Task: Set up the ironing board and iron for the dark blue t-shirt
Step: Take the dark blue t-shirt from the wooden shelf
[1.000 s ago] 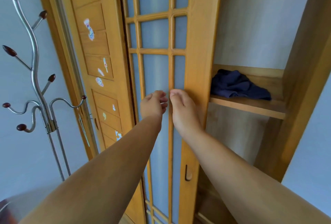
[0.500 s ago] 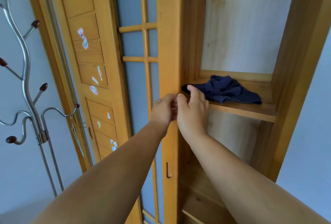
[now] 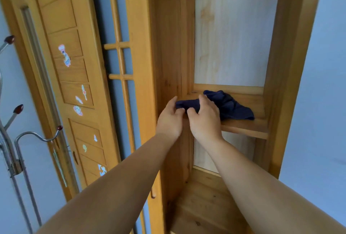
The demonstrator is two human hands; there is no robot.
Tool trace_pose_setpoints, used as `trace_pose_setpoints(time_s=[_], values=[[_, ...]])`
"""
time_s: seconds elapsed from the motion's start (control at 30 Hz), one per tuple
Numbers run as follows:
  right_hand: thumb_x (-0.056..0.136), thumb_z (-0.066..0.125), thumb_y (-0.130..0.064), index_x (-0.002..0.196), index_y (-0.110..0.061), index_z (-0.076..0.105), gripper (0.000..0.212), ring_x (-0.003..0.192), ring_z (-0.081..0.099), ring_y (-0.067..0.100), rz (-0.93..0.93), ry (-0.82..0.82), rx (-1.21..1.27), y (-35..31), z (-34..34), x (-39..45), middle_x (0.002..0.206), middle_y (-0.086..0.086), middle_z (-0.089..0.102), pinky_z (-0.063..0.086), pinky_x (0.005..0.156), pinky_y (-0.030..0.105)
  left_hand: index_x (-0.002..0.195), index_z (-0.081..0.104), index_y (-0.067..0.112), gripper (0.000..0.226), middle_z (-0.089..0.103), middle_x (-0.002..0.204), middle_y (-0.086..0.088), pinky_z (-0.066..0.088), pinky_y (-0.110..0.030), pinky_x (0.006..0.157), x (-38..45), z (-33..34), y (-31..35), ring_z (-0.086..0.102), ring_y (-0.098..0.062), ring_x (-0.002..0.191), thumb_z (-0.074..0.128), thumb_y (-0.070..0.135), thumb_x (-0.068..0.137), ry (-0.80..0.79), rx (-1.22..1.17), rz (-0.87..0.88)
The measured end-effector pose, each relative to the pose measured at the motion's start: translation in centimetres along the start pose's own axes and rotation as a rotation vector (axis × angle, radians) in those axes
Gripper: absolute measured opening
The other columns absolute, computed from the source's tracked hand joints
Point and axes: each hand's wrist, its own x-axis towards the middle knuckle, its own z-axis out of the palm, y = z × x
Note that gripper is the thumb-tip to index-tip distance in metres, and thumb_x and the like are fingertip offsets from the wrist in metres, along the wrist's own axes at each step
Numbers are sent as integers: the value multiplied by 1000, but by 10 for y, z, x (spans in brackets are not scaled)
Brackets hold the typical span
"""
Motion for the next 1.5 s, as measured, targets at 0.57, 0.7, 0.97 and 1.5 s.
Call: trace_pose_setpoints(time_s=[0.57,0.7,0.97,1.5], values=[[101,29,-50,154,-31,-20,74,150,-8,44,149,-283,-683,48,5,41,165,8,-17,4,116,67,140,49,30,55,52,143,-8,36,-51,110,22,7,97,47,-32,131,51,53,90,-350,278,-196],[100,34,-51,154,-33,-19,77,150,-5,44,152,-293,-662,45,3,41,164,7,-19,7,117,65,110,64,23,28,68,100,-1,47,-43,99,20,7,103,61,-22,99,51,43,94,-351,419,-95],[78,70,-52,155,-34,7,101,150,-4,43,-71,-303,-657,41,-3,18,166,6,-8,3,115,69,89,64,33,21,69,91,2,43,-42,98,-18,-15,100,60,-22,95,44,31,95,-169,374,64],[83,59,-7,116,-16,58,34,123,48,36,-482,-11,-269,18,21,-50,121,10,58,45,90,55,101,70,15,41,71,96,-8,50,-37,81,-135,-50,67,65,-27,90,56,49,82,285,-1049,-756]])
